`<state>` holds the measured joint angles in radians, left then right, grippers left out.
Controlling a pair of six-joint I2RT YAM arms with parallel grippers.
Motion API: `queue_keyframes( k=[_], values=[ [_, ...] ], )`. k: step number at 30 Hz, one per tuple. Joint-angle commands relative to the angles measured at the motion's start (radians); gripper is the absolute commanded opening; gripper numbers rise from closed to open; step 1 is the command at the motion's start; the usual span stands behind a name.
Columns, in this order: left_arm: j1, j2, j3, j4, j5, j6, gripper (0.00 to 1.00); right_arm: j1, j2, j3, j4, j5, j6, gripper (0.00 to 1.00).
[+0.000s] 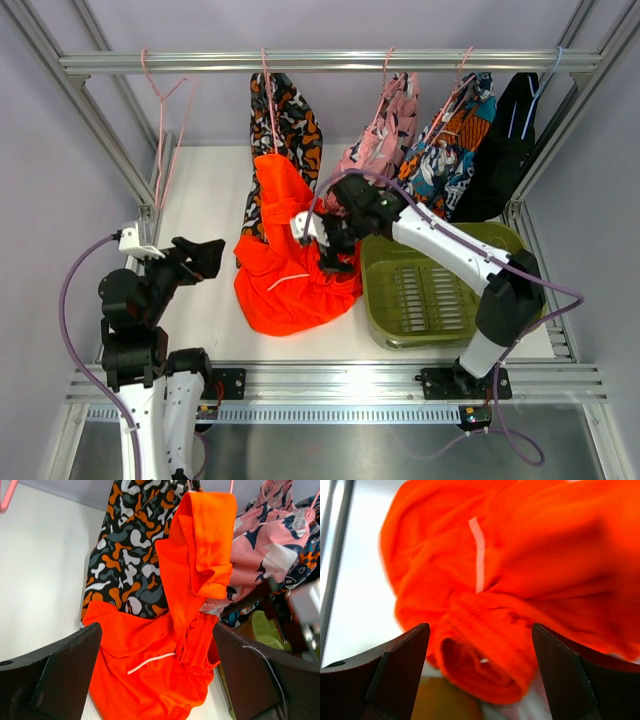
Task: Remove the shorts from the hanger
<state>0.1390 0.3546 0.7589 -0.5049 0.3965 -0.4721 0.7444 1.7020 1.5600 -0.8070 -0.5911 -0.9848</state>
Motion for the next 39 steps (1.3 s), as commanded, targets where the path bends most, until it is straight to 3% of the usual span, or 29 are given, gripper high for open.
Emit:
queue_keyframes(
  k=[1,4,9,13,17,19,22,23,27,30,34,39],
  values=[
    [0.002,-0.011,-0.027,0.016,0.018,-0.023,0.99,0.055,-0.070,-0.152,-0.059,0.034,-0.137,0.92],
    [0.001,0.004,-0.029,0.023,0.027,-0.020,0.99,0.101,-0.047,-0.192,0.090,0.151,-0.003,0.94],
    [0.001,0.018,-0.029,0.025,0.028,-0.005,0.99,0.211,0.070,-0.196,0.280,0.485,0.231,0.94],
    [0.001,0.009,-0.029,0.011,0.024,0.000,0.99,0.236,0.186,-0.166,0.316,0.640,0.307,0.97],
    [0.002,-0.017,-0.035,-0.003,0.018,-0.002,0.99,0.247,0.225,-0.169,0.292,0.695,0.298,0.96],
    [0.001,-0.025,-0.038,-0.007,0.015,0.001,0.99,0.250,0.240,-0.181,0.296,0.730,0.299,0.92],
    [0.001,-0.032,-0.038,-0.007,0.018,0.003,0.99,0.250,0.252,-0.187,0.287,0.732,0.305,0.71],
    [0.002,-0.032,-0.038,-0.003,0.021,0.004,0.99,0.250,0.254,-0.180,0.272,0.725,0.311,0.47],
    [0.001,-0.026,-0.030,0.009,0.031,0.010,0.99,0.250,0.246,-0.131,0.200,0.663,0.347,0.07],
    [0.002,-0.023,-0.017,0.020,0.044,0.020,0.99,0.247,0.196,-0.042,0.070,0.487,0.356,0.00],
    [0.001,-0.020,0.011,0.048,0.061,0.033,0.99,0.213,0.047,0.095,-0.205,0.037,0.230,0.00],
    [0.002,-0.013,0.060,0.078,0.070,0.039,0.99,0.124,-0.080,0.305,-0.290,-0.165,0.221,0.00]
  ],
)
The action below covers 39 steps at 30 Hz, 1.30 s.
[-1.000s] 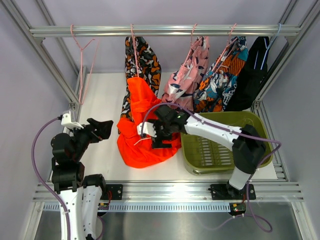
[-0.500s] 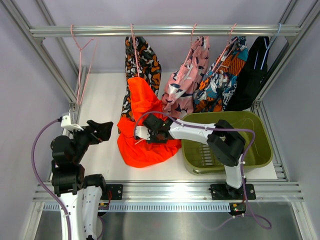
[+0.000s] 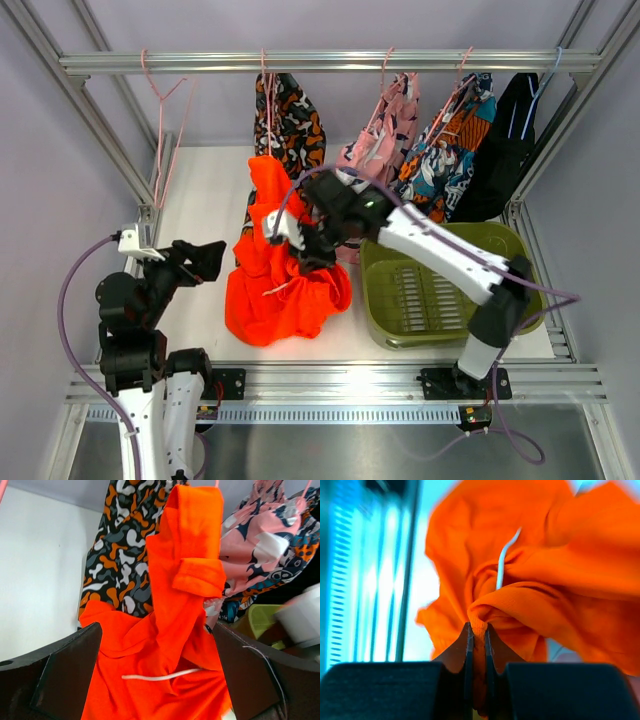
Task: Remove the shorts from the hanger
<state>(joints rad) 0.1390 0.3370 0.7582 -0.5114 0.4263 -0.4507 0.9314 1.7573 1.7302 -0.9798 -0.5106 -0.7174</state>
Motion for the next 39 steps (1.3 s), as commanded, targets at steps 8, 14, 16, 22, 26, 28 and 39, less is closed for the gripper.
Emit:
queue_keyframes(
  k=[8,14,16,22,26,28,39],
  values=[
    [0.001,0.002,0.078,0.135,0.057,0.006,0.99,-0.301,-0.176,0.553,-0.088,-0.422,0.151,0.00],
    [0.002,0.026,0.043,0.197,0.083,-0.023,0.99,-0.354,-0.275,0.687,0.199,-0.269,0.274,0.00],
    [0.001,0.039,0.040,0.220,0.091,-0.029,0.99,-0.379,-0.227,0.809,0.201,-0.211,0.328,0.00],
    [0.002,0.077,0.030,0.263,0.124,-0.032,0.99,-0.457,-0.160,1.100,0.363,-0.037,0.397,0.00],
    [0.002,0.096,0.021,0.297,0.143,-0.043,0.99,-0.471,-0.160,1.128,0.504,0.127,0.351,0.00],
    [0.001,0.103,0.021,0.307,0.147,-0.043,0.99,-0.471,-0.163,1.129,0.571,0.227,0.294,0.00],
    [0.002,0.106,-0.005,0.353,0.166,-0.059,0.99,-0.487,-0.310,1.024,0.563,0.464,0.063,0.00]
  ],
)
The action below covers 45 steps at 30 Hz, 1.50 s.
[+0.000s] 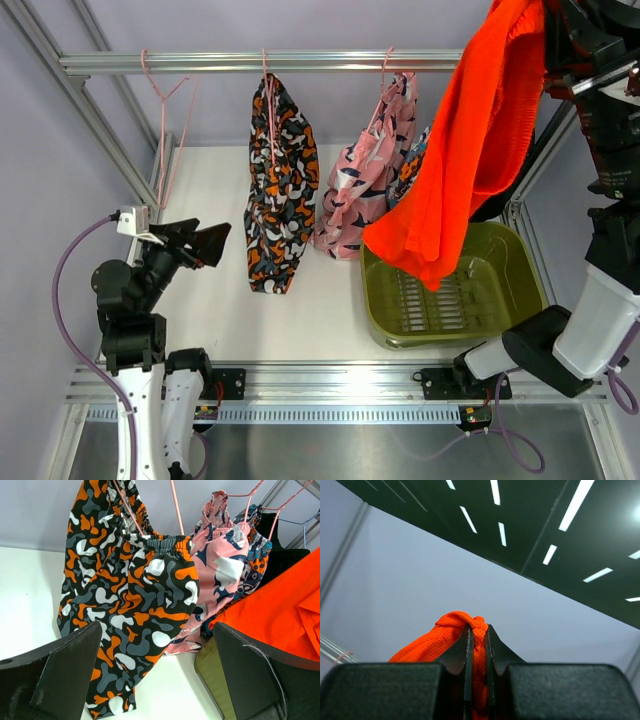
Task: Remove the shorts from the hanger
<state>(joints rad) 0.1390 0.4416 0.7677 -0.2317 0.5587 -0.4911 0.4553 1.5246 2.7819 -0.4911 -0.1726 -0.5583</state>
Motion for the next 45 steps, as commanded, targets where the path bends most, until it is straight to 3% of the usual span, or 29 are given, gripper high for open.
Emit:
queue_keyframes(
  k=[1,9,15,26,29,31,32,34,35,36,41,45],
  values=[
    [0.002,0.002,-0.021,0.087,0.030,-0.023,0.99,-0.012,-0.098,-0.091,0.071,0.143,-0.109,0.00],
    [0.002,0.003,-0.039,0.126,0.029,-0.037,0.99,-0.036,-0.297,-0.367,0.078,0.303,-0.190,0.00],
    [0.002,0.005,-0.056,0.161,0.030,-0.050,0.99,-0.078,-0.432,-0.582,0.048,0.314,-0.164,0.00],
    [-0.001,-0.009,-0.048,0.115,0.030,-0.024,0.99,-0.211,-0.713,-1.373,0.019,0.260,-0.056,0.00],
    [-0.003,-0.011,-0.047,0.112,0.035,-0.021,0.99,-0.219,-0.777,-1.551,-0.070,0.124,-0.003,0.01],
    [-0.001,-0.006,-0.039,0.111,0.037,-0.023,0.99,-0.219,-0.794,-1.649,-0.113,0.073,0.008,0.12],
    [-0.003,-0.001,-0.033,0.106,0.041,-0.023,0.99,-0.218,-0.797,-1.668,-0.134,0.059,0.024,0.28],
    [-0.001,0.005,-0.013,0.103,0.044,-0.038,0.99,-0.218,-0.810,-1.688,-0.197,-0.011,0.040,0.51],
    [-0.001,0.015,-0.005,0.103,0.044,-0.049,0.99,-0.219,-0.811,-1.681,-0.228,-0.062,0.058,0.77],
    [-0.004,0.020,0.007,0.110,0.046,-0.062,0.99,-0.219,-0.802,-1.671,-0.286,-0.176,0.070,0.87],
    [-0.036,0.081,0.077,0.097,0.021,-0.132,0.97,-0.218,-0.706,-1.637,-0.426,-0.705,0.087,0.96],
    [-0.131,0.184,0.198,0.011,-0.060,-0.104,0.95,-0.216,-0.629,-1.674,-0.302,-0.826,0.245,0.97]
  ],
)
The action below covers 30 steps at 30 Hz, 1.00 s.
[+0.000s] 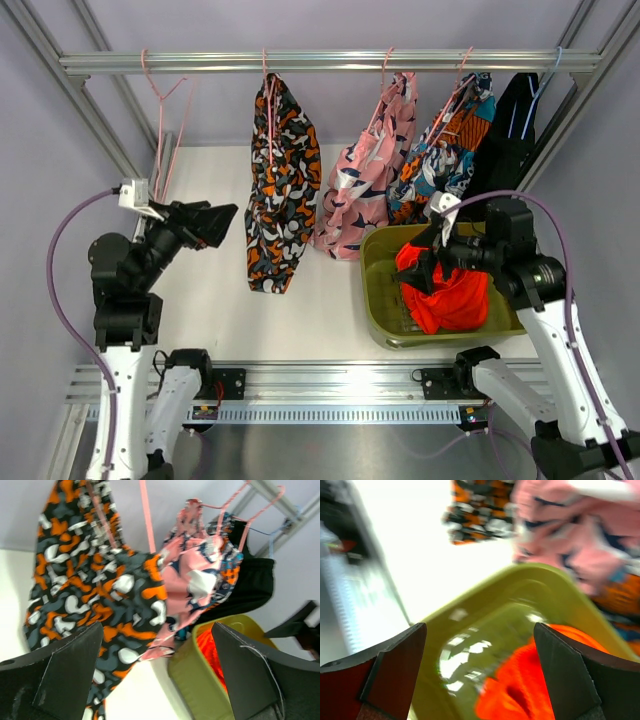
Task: Remove the shorts from the hanger
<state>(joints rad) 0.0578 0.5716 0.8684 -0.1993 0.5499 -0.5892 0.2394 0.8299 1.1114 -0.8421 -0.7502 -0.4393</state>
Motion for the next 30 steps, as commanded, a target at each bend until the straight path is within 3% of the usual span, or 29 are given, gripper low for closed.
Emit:
queue_keyframes(
  k=[1,6,10,12,13,15,19,28,30],
  values=[
    [-0.132,0.072,0.145,-0.055,-0.127,0.011,0.95,-0.002,0.090,0.016,0.058,-0.242,0.135,0.96],
    [-0.425,0.218,0.323,-0.181,-0.445,0.031,0.92,-0.002,0.285,0.163,0.037,-0.127,0.137,0.90],
    [-0.548,0.382,0.509,-0.294,-0.736,0.003,0.84,-0.002,0.399,0.304,0.005,-0.063,0.166,0.90],
    [-0.578,0.500,0.639,-0.380,-0.806,0.011,0.79,0.000,0.397,0.308,0.050,-0.025,0.198,0.90],
    [-0.578,0.542,0.680,-0.405,-0.849,0.012,0.69,0.000,0.390,0.294,0.070,-0.018,0.212,0.91],
    [-0.579,0.664,0.763,-0.475,-0.881,0.034,0.61,0.000,0.364,0.274,0.130,0.006,0.231,0.94],
    [-0.581,0.862,1.007,-0.577,-0.956,0.149,0.60,0.001,0.328,0.228,0.187,0.014,0.228,1.00],
    [-0.579,1.094,1.190,-0.549,-1.012,0.333,0.60,0.001,0.293,0.157,0.218,-0.089,0.165,0.99],
    [-0.578,1.125,1.207,-0.540,-1.033,0.359,0.56,0.000,0.290,0.148,0.221,-0.097,0.165,0.99]
  ],
)
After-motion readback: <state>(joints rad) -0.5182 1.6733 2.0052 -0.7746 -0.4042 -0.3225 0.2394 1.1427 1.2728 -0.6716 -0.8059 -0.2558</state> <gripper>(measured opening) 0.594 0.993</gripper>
